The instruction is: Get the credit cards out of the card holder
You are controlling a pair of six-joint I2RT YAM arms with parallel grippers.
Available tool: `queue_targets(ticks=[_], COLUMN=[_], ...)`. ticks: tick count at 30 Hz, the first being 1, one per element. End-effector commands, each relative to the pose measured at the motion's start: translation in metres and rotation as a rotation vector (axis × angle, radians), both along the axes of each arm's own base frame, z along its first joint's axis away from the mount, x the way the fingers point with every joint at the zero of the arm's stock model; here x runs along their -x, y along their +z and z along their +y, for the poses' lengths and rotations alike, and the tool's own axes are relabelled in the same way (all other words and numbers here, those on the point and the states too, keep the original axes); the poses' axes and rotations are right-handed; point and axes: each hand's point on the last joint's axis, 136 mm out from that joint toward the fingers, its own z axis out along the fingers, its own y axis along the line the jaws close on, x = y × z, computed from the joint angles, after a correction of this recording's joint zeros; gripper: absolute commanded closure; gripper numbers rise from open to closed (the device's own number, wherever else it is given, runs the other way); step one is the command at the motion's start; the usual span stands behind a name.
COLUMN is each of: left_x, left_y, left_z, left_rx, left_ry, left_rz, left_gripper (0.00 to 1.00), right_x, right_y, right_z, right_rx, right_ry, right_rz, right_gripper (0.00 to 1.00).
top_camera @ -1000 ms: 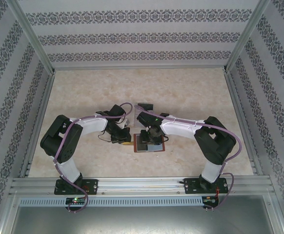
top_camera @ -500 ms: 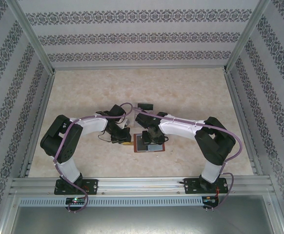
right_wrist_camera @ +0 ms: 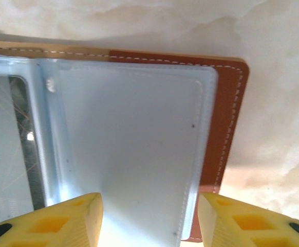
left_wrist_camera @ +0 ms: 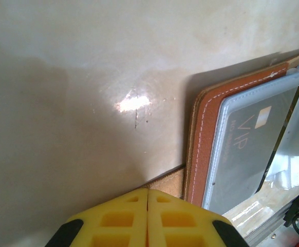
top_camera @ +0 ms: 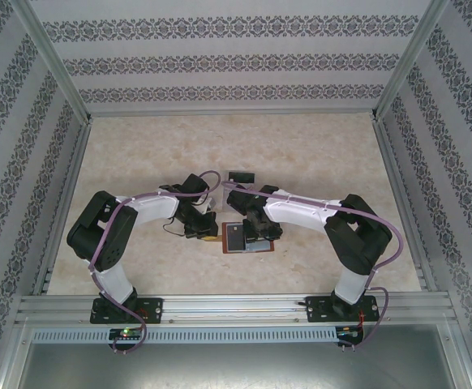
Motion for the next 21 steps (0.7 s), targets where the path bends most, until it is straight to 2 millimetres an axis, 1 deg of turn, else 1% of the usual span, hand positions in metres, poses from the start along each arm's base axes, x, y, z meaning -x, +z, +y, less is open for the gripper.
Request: queue_targets(ticks=[1, 6, 12, 16, 21], left_x=[0.003, 0.003, 0.002, -0.001, -0.004], left_y=[-0.006, -0.005, 0.001, 0.006, 0.015], left_z=[0.007, 0.007, 0.006, 0.006, 0.003], left_rx=[-0.034, -0.032, -0.028, -0.028, -0.018], left_ry=[-0.009, -0.006, -0.006, -0.007, -0.010], left_rz=[0.016, 0.018, 0.007, -0.003, -0.016], left_gripper=[0.93, 0.93, 0.93, 0.93, 0.93], right_x=[0.001, 0.005, 0.008, 0.007, 0.004], right_y=[0.007, -0.004, -0.010, -0.007, 0.003], right_z=[-0.010, -0.014, -0.020, -0.023, -0.019], right_rx=[0.042, 0.047, 0.061, 0.060, 0.019], right_ry=[0.020, 0.012, 0.004, 0.000, -0.010], right_rz=[-0.027, -0.011, -0.002, -0.010, -0.029], right_gripper=[0.47, 0.47, 0.47, 0.49, 0.53])
